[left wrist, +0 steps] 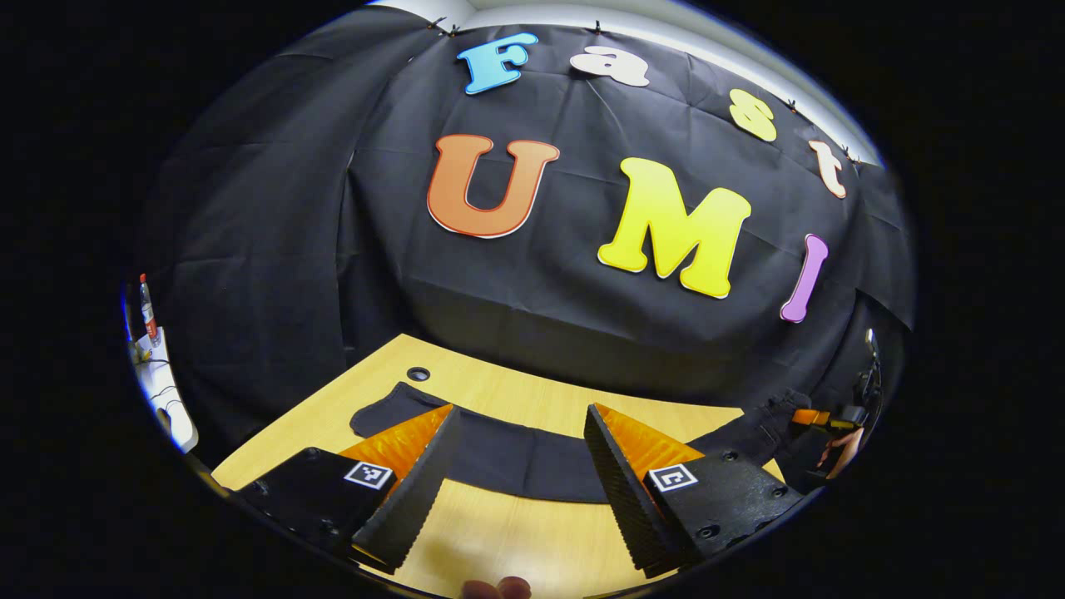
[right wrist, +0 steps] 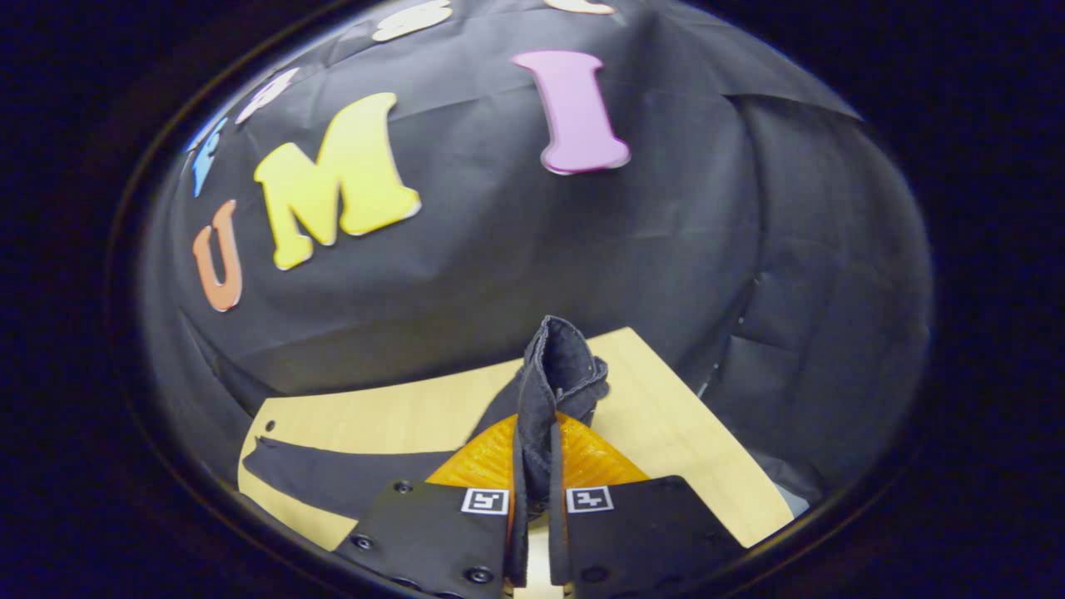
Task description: Grasp the waist and the cuffs of the jeans and fold them to make the two legs overlap; first hold the waist and fold one-third of the jeans toward the cuffs, then hold the cuffs and fold the remaining one-third in the same direction to finish folding.
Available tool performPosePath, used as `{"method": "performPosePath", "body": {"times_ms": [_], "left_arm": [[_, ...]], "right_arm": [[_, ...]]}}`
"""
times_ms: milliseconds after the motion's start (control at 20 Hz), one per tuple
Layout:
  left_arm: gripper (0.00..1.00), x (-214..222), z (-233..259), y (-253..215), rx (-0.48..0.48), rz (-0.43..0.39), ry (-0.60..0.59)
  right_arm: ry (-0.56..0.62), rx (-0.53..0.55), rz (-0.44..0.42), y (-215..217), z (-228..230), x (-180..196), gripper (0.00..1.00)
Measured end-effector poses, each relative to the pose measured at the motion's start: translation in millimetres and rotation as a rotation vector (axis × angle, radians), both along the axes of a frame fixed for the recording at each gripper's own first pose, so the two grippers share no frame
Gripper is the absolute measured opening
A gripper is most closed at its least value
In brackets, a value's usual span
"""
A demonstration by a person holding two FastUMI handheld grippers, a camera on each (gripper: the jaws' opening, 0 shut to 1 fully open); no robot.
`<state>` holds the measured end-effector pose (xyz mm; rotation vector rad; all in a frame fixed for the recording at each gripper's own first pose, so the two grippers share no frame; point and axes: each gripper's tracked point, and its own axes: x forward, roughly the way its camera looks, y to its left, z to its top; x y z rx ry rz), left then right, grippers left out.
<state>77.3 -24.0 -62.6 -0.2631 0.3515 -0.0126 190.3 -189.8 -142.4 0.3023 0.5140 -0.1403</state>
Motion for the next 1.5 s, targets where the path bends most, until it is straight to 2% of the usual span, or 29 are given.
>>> {"method": "performPosePath", "body": {"times_ms": [100,200,300,400,500,550,600,700,750,800,850,900,1000,1150,1400,1450,1500], "left_arm": [[0.96,-2,-1,16,0.001,0.012,-0.012],[0.96,-7,-3,31,0.001,0.024,-0.023],[0.96,-10,-6,50,-0.005,0.039,-0.027],[0.96,-15,-10,67,-0.022,0.055,-0.022],[0.96,-21,-13,83,-0.032,0.073,-0.020],[1.00,-23,-15,91,-0.031,0.083,-0.019],[0.95,-26,-18,99,-0.029,0.094,-0.018],[0.95,-32,-26,118,-0.041,0.120,0.001],[0.96,-35,-29,124,-0.050,0.129,0.009],[0.96,-36,-32,133,-0.055,0.142,0.005],[0.96,-37,-35,140,-0.060,0.151,0.007],[0.95,-38,-42,146,-0.068,0.160,0.022],[0.96,-41,-50,154,-0.087,0.169,0.045],[0.96,-43,-55,165,-0.095,0.178,0.052],[0.96,-38,-61,174,-0.121,0.170,0.071],[0.96,-37,-62,176,-0.127,0.171,0.072],[0.96,-37,-64,178,-0.133,0.171,0.077]], "right_arm": [[-0.027,-0.019,0.068,47,22,8,0.11],[-0.048,-0.039,0.146,104,36,15,0.07],[-0.054,-0.041,0.226,167,40,25,0.14],[-0.053,-0.048,0.296,226,36,28,0.11],[-0.040,-0.066,0.359,279,21,30,0.11],[-0.027,-0.070,0.385,303,10,31,0.11],[-0.014,-0.079,0.405,323,-4,30,0.06],[0.024,-0.098,0.441,358,-35,28,0.06],[0.042,-0.111,0.453,373,-51,26,0.10],[0.061,-0.122,0.458,386,-67,29,0.10],[0.081,-0.133,0.463,396,-83,31,0.14],[0.105,-0.148,0.468,404,-100,31,0.10],[0.134,-0.180,0.470,421,-125,30,0.10],[0.145,-0.237,0.481,435,-146,30,0.10],[0.186,-0.269,0.524,449,-179,24,0.10],[0.195,-0.259,0.551,454,-182,20,0.11],[0.198,-0.252,0.577,460,-185,14,0.17]]}}
